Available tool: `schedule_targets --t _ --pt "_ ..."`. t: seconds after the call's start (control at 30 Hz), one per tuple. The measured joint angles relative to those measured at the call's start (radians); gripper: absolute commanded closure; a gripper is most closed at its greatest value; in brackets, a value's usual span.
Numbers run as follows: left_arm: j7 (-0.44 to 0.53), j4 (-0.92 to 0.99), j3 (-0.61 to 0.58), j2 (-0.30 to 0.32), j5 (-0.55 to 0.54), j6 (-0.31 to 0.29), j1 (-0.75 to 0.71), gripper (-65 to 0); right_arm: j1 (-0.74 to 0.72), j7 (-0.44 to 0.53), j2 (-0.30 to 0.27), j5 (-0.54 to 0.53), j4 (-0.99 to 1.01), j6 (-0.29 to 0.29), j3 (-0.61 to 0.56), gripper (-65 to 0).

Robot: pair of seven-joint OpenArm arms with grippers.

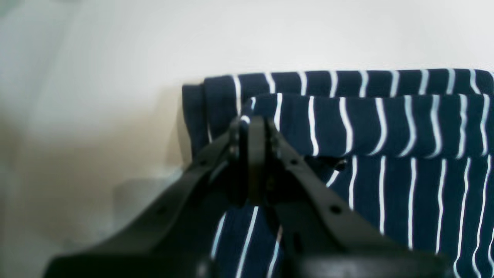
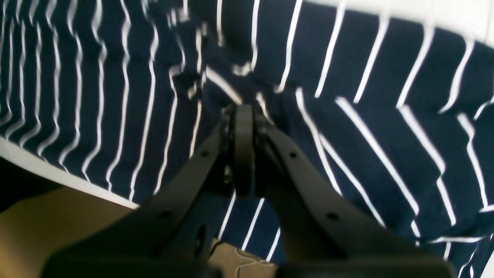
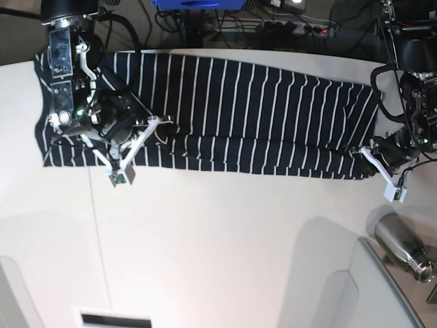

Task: Layout the t-shirt on the table in an organized manner, then fold the t-shirt properly
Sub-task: 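Move the right gripper inward along the shirt and press the fold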

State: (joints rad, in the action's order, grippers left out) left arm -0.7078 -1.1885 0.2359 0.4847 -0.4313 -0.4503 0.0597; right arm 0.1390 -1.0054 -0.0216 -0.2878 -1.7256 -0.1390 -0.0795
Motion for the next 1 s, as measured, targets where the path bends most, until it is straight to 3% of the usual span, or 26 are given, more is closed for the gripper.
schedule_targets --t 0.2,0.43,0.53,0.63,0.73,0.77,0.8,1.0 --pt "-0.126 -0.026 0.005 0.003 0.005 0.0 -0.014 -9.9 0.0 0.0 0.0 0.0 0.003 0.0 0.0 -0.2" --pt "-0.149 -0.188 0.011 0.024 0.002 -0.003 -0.143 -9.7 0.0 0.0 0.0 0.0 0.003 0.0 0.001 -0.2" --pt "-0.162 -0.265 0.056 0.045 -0.011 -0.006 -0.219 -9.4 -0.002 0.0 0.0 -0.001 0.003 0.0 0.001 -0.2" --pt "-0.253 -0.377 0.134 0.062 -0.003 -0.002 -0.285 -9.1 -0.002 0.0 0.0 0.0 0.002 0.001 0.002 -0.2" --pt "-0.245 -0.451 0.28 0.007 -0.016 -0.006 -0.297 -7.6 -0.002 0.0 0.002 -0.003 0.002 0.0 0.001 -0.2" --pt "-0.247 -0.449 0.319 -0.023 -0.011 -0.006 -0.273 -3.8 -0.003 0.0 0.002 -0.003 0.002 0.001 0.001 -0.2" --pt "-0.254 -0.439 0.333 -0.047 -0.004 0.001 -0.241 0.0 -0.003 0.0 0.0 -0.004 0.002 0.0 0.002 -0.2" --pt "-0.243 -0.357 0.357 -0.136 -0.023 -0.011 -0.127 0.0 0.005 0.0 0.0 0.0 -0.02 0.001 0.002 -0.2"
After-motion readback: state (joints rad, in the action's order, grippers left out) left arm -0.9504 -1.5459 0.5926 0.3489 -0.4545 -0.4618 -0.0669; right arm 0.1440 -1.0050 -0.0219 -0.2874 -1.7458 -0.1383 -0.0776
